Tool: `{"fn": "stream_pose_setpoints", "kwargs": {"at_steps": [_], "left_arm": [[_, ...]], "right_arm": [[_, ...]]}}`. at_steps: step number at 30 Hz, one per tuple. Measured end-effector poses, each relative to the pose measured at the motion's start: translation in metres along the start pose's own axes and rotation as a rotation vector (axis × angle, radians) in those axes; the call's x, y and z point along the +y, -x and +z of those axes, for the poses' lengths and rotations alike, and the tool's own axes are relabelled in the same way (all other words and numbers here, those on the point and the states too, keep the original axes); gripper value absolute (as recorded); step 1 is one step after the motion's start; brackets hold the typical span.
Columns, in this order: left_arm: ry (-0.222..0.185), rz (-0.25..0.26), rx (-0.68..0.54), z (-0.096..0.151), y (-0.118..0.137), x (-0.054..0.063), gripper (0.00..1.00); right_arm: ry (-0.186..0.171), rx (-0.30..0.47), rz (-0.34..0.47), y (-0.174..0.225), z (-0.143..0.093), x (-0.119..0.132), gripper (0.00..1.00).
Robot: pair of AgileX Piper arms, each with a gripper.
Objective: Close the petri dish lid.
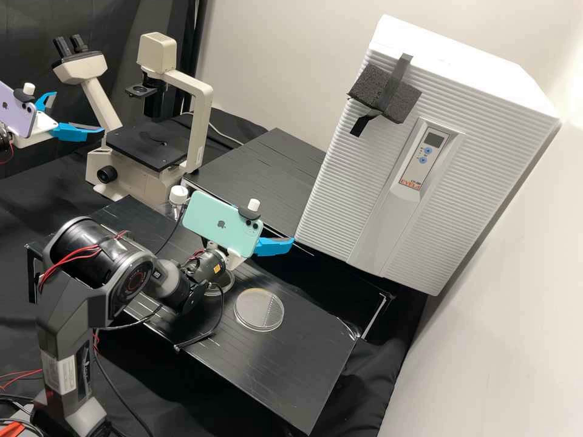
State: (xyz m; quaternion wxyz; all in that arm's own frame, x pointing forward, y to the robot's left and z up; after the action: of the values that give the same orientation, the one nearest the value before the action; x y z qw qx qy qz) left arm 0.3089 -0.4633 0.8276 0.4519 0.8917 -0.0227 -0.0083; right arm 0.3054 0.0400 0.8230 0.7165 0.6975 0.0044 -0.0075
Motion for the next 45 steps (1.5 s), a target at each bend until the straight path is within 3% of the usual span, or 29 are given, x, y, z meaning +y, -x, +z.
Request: {"fn": "stream_pose_setpoints", "kwargs": {"at_steps": [11, 22, 34, 45], "left_arm": [[0.000, 0.000, 0.000, 0.000, 0.000, 0.000, 1.00], [0.000, 0.000, 0.000, 0.000, 0.000, 0.000, 1.00], [0.000, 0.000, 0.000, 0.000, 0.000, 0.000, 1.00], [0.000, 0.000, 0.000, 0.000, 0.000, 0.000, 1.00]], "right_arm": [[0.014, -0.010, -0.004, 0.004, 0.006, 0.002, 1.00], [-0.075, -0.045, 0.129, 0.041, 0.040, 0.028, 1.00], [-0.062, -0.071, 0.153, 0.064, 0.064, 0.033, 1.00], [-0.083, -0.085, 0.152, 0.081, 0.076, 0.036, 1.00]]}}
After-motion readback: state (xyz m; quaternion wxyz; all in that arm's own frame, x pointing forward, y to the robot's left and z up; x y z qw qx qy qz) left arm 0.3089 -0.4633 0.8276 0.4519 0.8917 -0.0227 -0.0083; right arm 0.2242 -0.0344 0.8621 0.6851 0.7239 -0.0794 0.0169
